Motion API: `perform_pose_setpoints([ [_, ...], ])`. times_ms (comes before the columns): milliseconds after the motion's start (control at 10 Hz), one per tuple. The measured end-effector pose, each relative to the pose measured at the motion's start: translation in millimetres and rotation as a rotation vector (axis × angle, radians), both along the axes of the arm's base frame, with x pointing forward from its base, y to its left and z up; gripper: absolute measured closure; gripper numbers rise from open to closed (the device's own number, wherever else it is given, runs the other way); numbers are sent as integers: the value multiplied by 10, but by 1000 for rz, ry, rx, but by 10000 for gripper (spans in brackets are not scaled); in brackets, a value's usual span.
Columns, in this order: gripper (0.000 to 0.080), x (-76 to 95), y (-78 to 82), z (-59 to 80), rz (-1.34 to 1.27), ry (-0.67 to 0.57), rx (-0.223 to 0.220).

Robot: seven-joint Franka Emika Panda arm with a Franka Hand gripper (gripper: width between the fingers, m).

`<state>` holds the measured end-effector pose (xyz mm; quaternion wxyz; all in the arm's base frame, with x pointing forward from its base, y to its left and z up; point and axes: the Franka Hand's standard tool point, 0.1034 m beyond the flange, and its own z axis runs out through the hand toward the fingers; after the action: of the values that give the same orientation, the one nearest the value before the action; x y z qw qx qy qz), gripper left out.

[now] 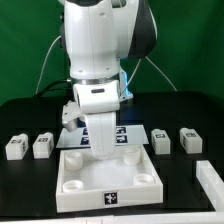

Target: Assemble one leg

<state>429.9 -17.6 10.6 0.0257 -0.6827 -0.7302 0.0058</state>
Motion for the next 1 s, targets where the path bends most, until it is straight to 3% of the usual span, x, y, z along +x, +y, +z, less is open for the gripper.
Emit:
perform_pose_setpoints([
  [300, 739, 100, 69, 18, -39, -10, 1],
  [700, 739, 474, 472, 32, -68, -46, 21],
  [1000, 739, 660, 737, 6, -60, -62, 35],
])
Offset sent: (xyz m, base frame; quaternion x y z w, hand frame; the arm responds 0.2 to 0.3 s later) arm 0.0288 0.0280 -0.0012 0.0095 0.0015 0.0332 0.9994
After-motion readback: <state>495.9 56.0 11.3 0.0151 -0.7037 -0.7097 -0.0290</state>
